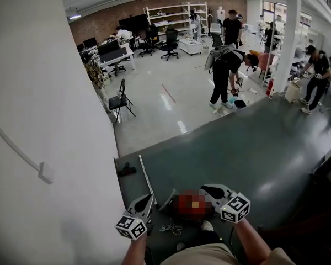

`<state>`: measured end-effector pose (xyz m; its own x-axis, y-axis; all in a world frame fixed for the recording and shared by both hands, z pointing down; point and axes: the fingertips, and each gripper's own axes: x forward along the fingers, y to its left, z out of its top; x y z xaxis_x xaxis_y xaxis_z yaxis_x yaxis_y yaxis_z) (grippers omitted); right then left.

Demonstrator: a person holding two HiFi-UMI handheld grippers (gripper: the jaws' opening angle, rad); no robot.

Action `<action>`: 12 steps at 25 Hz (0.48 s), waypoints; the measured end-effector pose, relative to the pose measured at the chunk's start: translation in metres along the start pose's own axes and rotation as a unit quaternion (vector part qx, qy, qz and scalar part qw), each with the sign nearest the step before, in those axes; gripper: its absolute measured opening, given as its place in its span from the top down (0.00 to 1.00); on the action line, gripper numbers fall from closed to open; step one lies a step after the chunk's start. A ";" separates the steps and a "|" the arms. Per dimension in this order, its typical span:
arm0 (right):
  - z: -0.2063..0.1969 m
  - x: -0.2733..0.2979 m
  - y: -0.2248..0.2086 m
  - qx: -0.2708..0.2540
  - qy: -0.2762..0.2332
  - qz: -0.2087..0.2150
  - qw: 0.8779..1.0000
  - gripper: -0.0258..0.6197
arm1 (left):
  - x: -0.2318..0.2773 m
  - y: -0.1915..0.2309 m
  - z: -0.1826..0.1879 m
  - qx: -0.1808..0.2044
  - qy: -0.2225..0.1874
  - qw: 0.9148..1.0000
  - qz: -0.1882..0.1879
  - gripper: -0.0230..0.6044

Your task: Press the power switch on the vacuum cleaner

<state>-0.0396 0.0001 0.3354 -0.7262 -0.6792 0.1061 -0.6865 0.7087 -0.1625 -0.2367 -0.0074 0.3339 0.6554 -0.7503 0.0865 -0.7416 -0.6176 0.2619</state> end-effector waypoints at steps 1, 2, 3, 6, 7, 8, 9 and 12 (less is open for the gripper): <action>-0.003 -0.004 0.006 -0.001 0.003 -0.005 1.000 0.95 | -0.004 -0.001 -0.004 -0.003 0.001 1.000 -0.003 0.96; -0.006 -0.007 0.011 -0.003 0.006 -0.009 1.000 0.95 | -0.008 -0.002 -0.007 -0.006 0.002 1.000 -0.005 0.96; -0.009 -0.010 0.016 -0.004 0.009 -0.013 1.000 0.95 | -0.012 -0.003 -0.011 -0.009 0.003 1.000 -0.008 0.96; -0.012 -0.022 0.025 -0.004 0.012 -0.024 1.000 0.95 | -0.020 -0.011 -0.019 -0.011 0.010 1.000 -0.017 0.96; -0.012 -0.027 0.025 -0.005 0.011 -0.029 1.000 0.95 | -0.022 -0.014 -0.021 -0.007 0.012 1.000 -0.019 0.96; -0.012 -0.031 0.025 -0.007 0.011 -0.034 0.999 0.95 | -0.024 -0.016 -0.021 -0.001 0.014 1.000 -0.019 0.96; -0.011 -0.035 0.024 -0.009 0.010 -0.039 0.999 0.95 | -0.026 -0.016 -0.020 0.006 0.015 1.000 -0.018 0.96; -0.010 -0.041 0.015 -0.010 0.008 -0.057 0.998 0.95 | -0.034 -0.001 -0.016 0.020 0.013 1.000 -0.006 0.96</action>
<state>-0.0205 0.0398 0.3384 -0.6433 -0.7530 0.1385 -0.7656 0.6304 -0.1281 -0.2557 0.0228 0.3456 0.6677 -0.7364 0.1088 -0.7381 -0.6359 0.2253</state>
